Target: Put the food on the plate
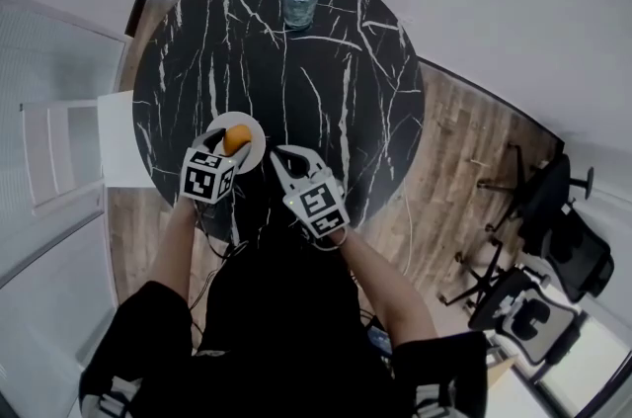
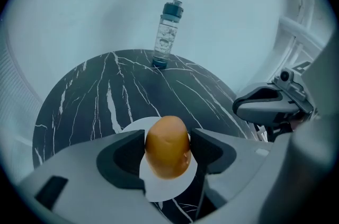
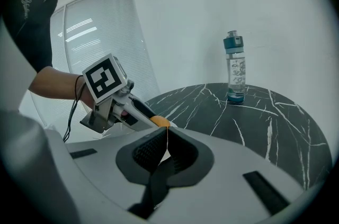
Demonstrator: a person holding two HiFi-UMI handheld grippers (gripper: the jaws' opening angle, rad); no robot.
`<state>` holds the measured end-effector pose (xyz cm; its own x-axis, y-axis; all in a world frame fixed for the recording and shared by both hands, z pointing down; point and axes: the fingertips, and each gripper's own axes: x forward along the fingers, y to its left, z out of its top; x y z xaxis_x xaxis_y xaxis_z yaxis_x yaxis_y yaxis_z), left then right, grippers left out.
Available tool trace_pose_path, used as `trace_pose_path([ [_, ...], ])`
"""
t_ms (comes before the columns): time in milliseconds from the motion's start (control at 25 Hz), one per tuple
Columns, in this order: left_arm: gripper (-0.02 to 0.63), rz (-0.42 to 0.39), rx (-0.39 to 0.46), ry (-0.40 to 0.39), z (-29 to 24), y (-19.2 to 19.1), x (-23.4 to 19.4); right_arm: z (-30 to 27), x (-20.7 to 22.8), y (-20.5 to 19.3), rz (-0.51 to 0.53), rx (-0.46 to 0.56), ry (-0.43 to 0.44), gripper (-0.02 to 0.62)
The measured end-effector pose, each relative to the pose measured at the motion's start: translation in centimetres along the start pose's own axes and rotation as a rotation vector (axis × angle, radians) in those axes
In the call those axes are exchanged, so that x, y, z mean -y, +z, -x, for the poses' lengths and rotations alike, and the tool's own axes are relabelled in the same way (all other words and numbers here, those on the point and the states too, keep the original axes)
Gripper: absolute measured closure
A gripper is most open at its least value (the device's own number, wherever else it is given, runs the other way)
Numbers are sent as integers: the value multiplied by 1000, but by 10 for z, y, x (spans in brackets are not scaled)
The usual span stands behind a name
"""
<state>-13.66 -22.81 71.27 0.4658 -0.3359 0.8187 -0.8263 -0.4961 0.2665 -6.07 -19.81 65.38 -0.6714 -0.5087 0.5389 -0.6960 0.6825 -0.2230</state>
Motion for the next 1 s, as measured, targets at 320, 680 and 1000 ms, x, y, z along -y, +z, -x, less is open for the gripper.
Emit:
trace_pose_path([
  [320,345,96,39,10,-3,1,-9,2,0,2,-6,5,-3,597],
  [680,344,217,75,-2,-1,2,-22,6,-6,15,5,26,8,597],
  [1000,344,195,43,38,5,-9,-24,14,-16,28,29,62,25,597],
])
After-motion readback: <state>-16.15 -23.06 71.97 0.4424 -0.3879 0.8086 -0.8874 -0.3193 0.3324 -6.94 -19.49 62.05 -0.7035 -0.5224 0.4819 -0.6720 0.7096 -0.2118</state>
